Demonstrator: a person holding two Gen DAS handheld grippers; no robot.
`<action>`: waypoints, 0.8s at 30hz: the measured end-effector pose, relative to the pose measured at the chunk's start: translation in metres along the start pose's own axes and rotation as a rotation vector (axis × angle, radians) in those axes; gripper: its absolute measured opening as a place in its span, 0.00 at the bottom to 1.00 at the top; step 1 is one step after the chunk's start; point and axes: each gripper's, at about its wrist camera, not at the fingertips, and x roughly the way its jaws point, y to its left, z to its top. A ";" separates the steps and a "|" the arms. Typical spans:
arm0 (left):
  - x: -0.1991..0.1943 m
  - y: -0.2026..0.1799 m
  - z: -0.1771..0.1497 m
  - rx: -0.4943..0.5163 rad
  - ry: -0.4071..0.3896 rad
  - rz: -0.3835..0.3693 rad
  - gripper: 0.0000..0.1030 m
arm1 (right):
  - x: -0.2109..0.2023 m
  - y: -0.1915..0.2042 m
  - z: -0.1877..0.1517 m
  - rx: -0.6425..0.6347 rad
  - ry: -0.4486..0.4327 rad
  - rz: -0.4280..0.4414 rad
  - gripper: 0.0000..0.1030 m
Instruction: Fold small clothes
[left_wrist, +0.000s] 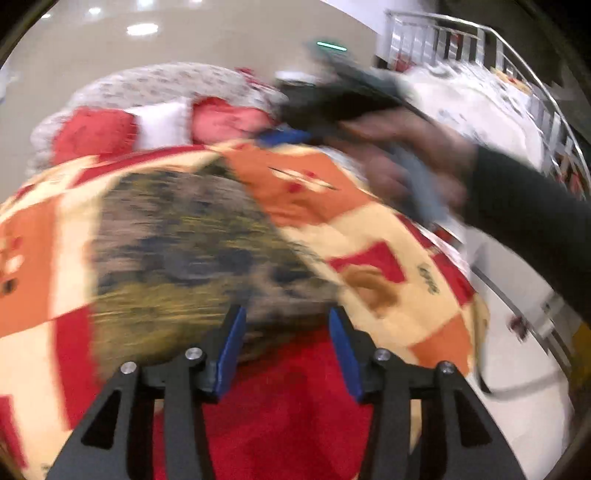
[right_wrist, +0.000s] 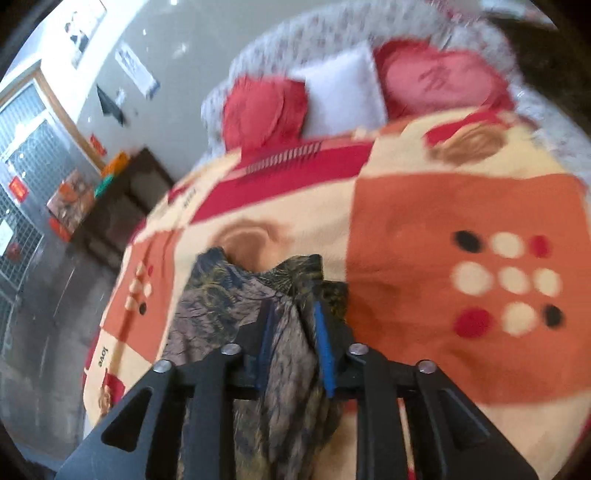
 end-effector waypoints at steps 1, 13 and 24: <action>-0.006 0.011 0.001 -0.027 -0.018 0.035 0.57 | -0.014 0.014 -0.017 -0.053 -0.017 0.004 0.21; 0.049 0.101 -0.039 -0.386 0.086 -0.007 0.02 | 0.005 0.082 -0.186 -0.323 0.019 -0.181 0.21; 0.017 0.102 0.008 -0.365 0.040 0.043 0.03 | -0.006 0.076 -0.158 -0.217 0.071 -0.138 0.22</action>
